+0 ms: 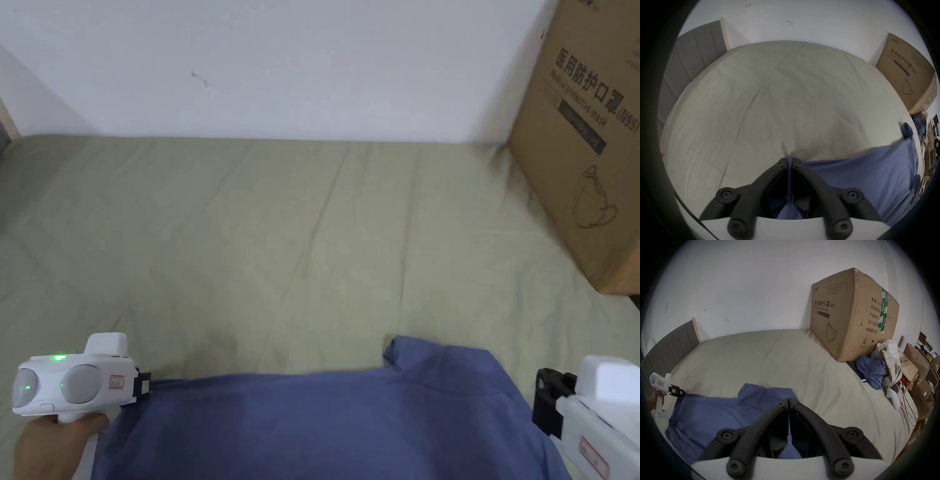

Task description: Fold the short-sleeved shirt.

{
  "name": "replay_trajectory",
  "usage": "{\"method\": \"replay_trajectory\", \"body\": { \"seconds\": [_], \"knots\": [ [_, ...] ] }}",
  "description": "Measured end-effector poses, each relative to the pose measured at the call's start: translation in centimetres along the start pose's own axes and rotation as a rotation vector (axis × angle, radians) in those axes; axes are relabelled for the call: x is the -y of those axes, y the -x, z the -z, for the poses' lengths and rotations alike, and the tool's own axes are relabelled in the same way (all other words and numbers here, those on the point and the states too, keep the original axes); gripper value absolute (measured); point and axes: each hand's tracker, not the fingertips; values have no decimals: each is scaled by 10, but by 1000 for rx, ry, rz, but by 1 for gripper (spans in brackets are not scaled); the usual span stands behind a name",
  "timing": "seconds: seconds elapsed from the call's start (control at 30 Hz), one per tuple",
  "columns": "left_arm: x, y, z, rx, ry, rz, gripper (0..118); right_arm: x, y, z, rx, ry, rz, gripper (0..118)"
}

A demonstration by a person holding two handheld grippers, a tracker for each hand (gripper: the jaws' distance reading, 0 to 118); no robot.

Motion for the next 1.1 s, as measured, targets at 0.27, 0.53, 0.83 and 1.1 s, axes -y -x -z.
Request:
{"method": "replay_trajectory", "body": {
  "seconds": [0.27,0.53,0.83,1.1],
  "knots": [
    [3,-6,-61,46,-176,7,2,-22,-13,110,3,193,-20,101],
    [7,-15,-89,50,-196,24,2,-7,-3,193,-39,452,-35,66],
    [26,-12,-100,32,-174,-8,2,-15,2,133,-78,288,-94,1],
    [59,4,-140,23,-193,-46,2,-14,-25,-5,-193,109,23,1]
  ]
}}
